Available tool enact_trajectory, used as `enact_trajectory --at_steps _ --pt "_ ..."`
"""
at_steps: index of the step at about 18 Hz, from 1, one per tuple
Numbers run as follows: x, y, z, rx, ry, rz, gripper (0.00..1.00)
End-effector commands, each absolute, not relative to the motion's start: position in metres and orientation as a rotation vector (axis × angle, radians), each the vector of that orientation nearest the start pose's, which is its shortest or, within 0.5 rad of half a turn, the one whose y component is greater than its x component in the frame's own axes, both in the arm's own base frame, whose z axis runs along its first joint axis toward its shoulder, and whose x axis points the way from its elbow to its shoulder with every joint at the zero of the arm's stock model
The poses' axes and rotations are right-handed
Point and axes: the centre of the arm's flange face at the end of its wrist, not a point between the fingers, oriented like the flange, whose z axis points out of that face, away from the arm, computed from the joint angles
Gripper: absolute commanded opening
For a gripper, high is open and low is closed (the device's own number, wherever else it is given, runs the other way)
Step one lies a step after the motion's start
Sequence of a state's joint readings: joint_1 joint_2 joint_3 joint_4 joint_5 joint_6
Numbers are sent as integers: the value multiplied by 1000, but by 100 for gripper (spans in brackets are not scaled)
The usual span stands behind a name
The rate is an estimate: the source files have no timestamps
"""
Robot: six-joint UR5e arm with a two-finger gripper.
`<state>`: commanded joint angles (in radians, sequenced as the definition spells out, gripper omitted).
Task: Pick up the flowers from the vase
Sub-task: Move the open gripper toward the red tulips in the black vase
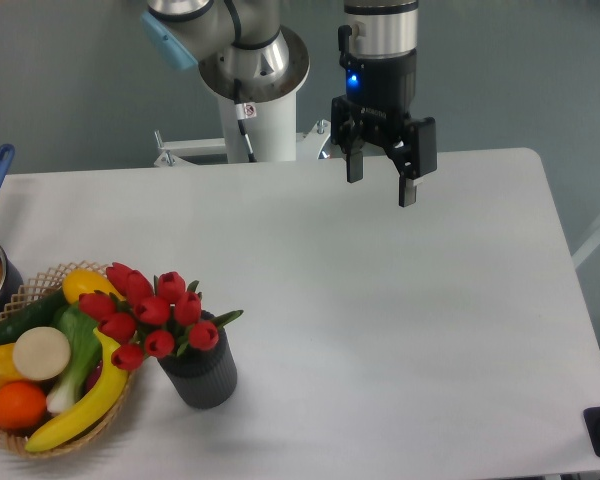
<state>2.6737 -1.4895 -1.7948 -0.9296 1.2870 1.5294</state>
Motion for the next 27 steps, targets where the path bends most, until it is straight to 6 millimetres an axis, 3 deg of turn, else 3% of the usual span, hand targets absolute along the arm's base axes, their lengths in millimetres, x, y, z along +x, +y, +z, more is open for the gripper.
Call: enact_trajectory --at_steps 6,12,18,27 --pt "-357 364 481 -2619 647 528 100" --pt "-343 383 477 -2569 360 370 100" --pt "-331 385 444 -2518 267 270 100" --pt "-307 399 420 -2467 235 127 100"
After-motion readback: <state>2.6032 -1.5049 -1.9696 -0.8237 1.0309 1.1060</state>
